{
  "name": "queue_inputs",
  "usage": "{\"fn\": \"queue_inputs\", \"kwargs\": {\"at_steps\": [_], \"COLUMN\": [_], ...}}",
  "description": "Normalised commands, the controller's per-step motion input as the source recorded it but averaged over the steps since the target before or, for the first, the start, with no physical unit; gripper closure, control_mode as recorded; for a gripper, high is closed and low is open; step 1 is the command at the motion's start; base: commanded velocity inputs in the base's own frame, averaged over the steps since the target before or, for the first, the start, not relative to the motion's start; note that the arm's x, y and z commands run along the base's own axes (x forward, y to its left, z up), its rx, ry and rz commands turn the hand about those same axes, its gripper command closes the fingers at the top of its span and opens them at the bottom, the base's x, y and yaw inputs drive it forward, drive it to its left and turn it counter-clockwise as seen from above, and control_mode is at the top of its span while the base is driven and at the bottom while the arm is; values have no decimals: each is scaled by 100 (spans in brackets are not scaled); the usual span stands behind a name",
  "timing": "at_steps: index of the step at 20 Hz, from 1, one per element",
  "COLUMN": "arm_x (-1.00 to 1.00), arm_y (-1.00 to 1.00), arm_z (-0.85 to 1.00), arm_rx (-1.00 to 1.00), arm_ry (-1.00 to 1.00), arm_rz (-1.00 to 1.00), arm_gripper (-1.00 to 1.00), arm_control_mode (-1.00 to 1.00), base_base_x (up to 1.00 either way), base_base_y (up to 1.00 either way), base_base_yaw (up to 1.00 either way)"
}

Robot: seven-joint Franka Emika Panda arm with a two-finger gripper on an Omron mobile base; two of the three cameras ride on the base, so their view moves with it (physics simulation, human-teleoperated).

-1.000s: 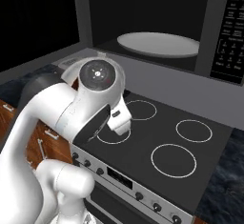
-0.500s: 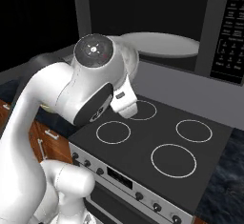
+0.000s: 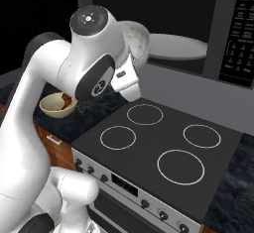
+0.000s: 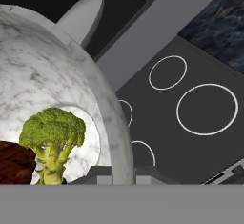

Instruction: Place the bowl containing the broccoli and steak in the microwave. Close the microwave door and press the start button to microwave the meal.

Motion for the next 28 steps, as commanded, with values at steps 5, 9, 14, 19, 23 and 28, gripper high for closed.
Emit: {"fn": "queue_inputs", "kwargs": {"at_steps": [5, 9, 14, 19, 23, 28], "arm_x": [43, 46, 55, 51, 50, 55], "arm_y": [-3, -15, -29, -26, -13, -17], "arm_z": [12, 21, 19, 1, -5, 0], "arm_rx": [0, 0, 7, 6, 2, 3], "arm_ry": [0, 0, 0, 0, 0, 0], "arm_rz": [-11, -11, -8, -1, 0, 0], "arm_gripper": [100, 100, 100, 100, 100, 100], "arm_control_mode": [-100, -100, -100, -100, -100, -100], "base_base_x": [0, 0, 0, 0, 0, 0], "base_base_y": [0, 0, 0, 0, 0, 0], "base_base_yaw": [0, 0, 0, 0, 0, 0]}}
